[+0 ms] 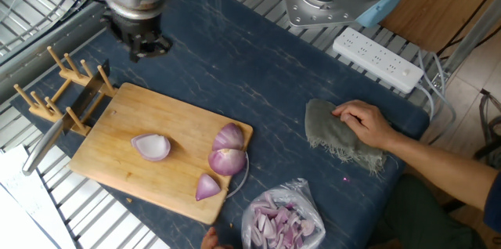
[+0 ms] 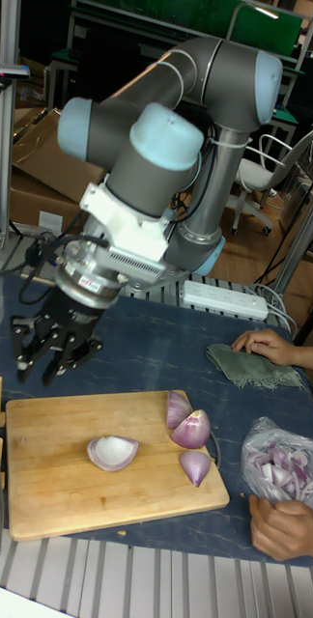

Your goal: Chop the onions

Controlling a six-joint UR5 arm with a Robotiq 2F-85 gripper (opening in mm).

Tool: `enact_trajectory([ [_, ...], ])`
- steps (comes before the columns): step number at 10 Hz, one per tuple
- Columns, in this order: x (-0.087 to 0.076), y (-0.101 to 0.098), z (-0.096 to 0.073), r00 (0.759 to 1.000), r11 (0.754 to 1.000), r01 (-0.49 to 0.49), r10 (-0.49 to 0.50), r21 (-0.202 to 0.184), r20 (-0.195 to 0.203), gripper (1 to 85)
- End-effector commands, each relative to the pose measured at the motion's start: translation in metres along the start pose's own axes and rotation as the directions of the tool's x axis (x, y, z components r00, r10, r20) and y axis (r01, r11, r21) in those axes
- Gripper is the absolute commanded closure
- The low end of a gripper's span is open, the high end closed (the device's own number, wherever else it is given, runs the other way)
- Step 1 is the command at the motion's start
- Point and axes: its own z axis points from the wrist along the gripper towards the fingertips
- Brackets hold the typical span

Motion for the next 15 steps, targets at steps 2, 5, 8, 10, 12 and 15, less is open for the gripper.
enact_trajectory([
  [2,-0.004,-0.014,0.031,1.0,1.0,0.011,-0.011,0.017,-0.006,50.0],
  [5,-0.002,-0.003,0.025,1.0,1.0,-0.009,0.009,-0.018,-0.005,51.0],
  [8,0.001,0.013,0.011,0.999,0.997,-0.033,0.033,-0.071,-0.004,53.7],
  [10,0.007,0.019,0.011,0.999,0.995,-0.043,0.041,-0.095,-0.028,52.0],
  [12,0.007,0.016,0.011,0.998,0.995,-0.049,0.047,-0.084,-0.028,50.7],
  [15,0.008,0.01,0.011,0.999,0.998,-0.036,0.034,-0.06,-0.031,50.3],
])
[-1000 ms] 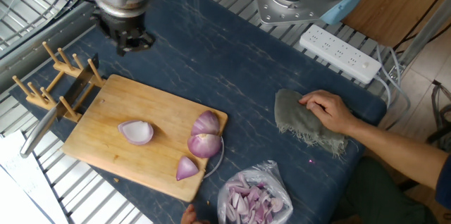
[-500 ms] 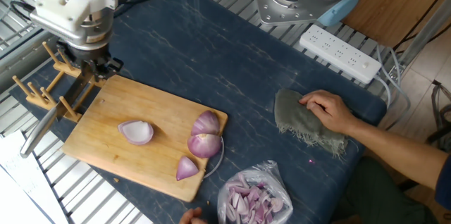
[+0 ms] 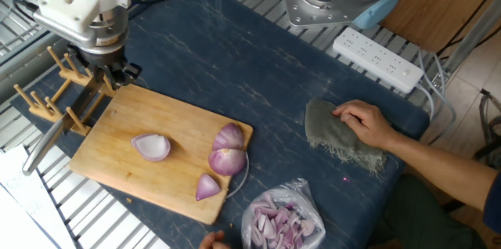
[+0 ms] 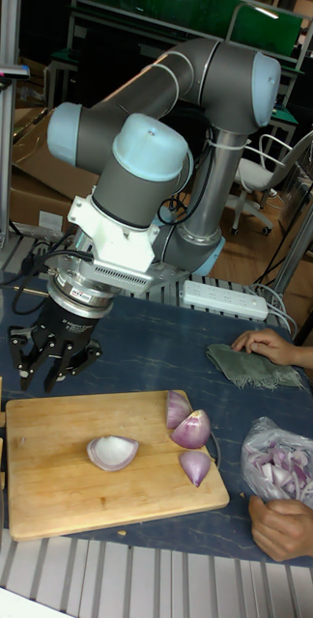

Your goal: Chop the onions

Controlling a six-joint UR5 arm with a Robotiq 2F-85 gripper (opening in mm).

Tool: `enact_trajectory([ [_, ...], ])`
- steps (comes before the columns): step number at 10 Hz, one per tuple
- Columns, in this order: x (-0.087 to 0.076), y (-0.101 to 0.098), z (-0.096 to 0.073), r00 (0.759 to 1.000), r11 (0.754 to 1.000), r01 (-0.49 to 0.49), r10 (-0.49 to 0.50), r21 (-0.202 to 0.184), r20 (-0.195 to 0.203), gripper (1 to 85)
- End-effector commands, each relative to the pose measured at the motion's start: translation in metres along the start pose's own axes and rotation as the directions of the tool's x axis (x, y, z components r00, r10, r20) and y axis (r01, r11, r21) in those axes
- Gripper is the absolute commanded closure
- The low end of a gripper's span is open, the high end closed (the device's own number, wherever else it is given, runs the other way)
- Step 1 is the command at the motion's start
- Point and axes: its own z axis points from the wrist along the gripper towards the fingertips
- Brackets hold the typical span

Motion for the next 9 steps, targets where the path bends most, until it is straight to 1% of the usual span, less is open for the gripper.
enact_trajectory([
  [1,0.001,-0.006,-0.001,1.0,1.0,0.011,-0.011,0.017,-0.002,50.3],
  [2,-0.004,-0.012,0.001,1.0,0.999,0.027,-0.027,0.025,0.002,50.3],
  [5,-0.035,-0.038,0.021,0.998,0.998,0.059,-0.06,0.033,0.014,49.7],
  [7,-0.046,-0.044,0.031,0.998,0.997,0.066,-0.067,0.04,0.019,49.7],
  [9,-0.053,-0.048,0.042,0.997,0.996,0.077,-0.078,0.047,0.023,49.7],
])
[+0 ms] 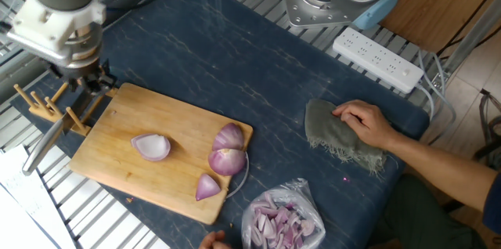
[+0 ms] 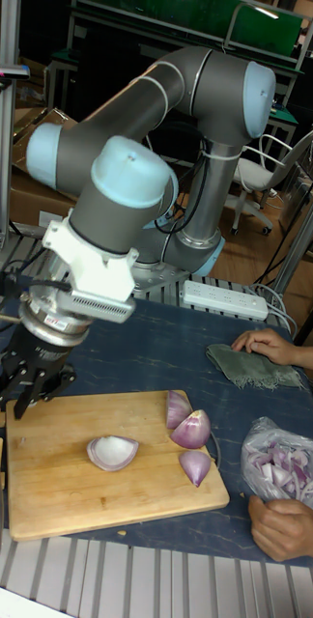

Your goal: Chop the onions

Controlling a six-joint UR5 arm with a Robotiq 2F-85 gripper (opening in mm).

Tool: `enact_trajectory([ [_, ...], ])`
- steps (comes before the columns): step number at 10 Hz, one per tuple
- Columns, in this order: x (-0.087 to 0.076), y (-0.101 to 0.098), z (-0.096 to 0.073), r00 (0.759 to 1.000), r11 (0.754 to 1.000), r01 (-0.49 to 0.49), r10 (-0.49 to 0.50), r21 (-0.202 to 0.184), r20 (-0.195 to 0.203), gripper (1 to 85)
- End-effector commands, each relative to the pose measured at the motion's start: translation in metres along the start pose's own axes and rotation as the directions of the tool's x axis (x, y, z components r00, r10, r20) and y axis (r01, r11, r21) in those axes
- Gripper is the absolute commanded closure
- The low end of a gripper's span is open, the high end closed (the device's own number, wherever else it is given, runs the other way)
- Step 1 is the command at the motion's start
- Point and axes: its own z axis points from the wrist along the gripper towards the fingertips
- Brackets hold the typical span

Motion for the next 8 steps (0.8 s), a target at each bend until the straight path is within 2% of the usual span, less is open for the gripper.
enact_trajectory([
  [1,-0.01,-0.008,0.017,1.0,1.0,0.013,-0.012,-0.004,0.009,49.7],
  [3,-0.001,-0.005,0.024,1.0,1.0,0.011,-0.011,-0.023,-0.01,50.0],
  [5,0.007,-0.005,0.032,1.0,1.0,0.019,-0.019,-0.024,-0.017,50.3],
  [8,0.006,-0.01,0.039,1.0,1.0,0.023,-0.024,-0.011,-0.018,55.0],
])
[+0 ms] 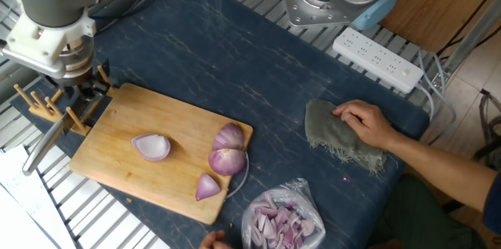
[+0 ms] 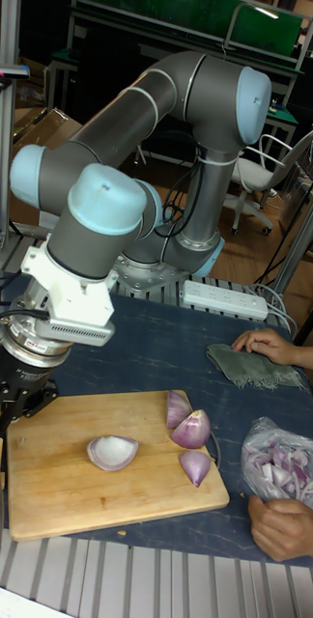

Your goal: Chop the onions

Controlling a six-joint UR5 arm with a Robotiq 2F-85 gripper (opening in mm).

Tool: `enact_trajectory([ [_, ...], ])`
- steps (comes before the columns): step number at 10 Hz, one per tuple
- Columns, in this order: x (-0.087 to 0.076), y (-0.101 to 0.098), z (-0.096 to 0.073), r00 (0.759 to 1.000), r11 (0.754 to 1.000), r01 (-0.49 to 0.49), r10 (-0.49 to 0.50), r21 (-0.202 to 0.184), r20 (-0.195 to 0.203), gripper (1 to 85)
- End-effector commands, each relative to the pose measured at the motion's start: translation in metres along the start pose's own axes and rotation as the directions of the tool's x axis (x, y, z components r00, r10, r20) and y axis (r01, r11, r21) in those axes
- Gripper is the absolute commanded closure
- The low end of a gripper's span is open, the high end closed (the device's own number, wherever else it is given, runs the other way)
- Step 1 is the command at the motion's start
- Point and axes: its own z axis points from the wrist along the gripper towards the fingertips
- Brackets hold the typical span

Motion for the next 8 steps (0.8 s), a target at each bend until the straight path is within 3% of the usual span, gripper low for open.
enact_trajectory([
  [1,0.0013,-0.0032,0.0074,1.0,1.0,-0.003,0.003,0.001,0.0,56.3],
  [8,-0.0072,-0.0013,0.0093,1.0,1.0,-0.014,0.014,0.005,0.012,57.0],
])
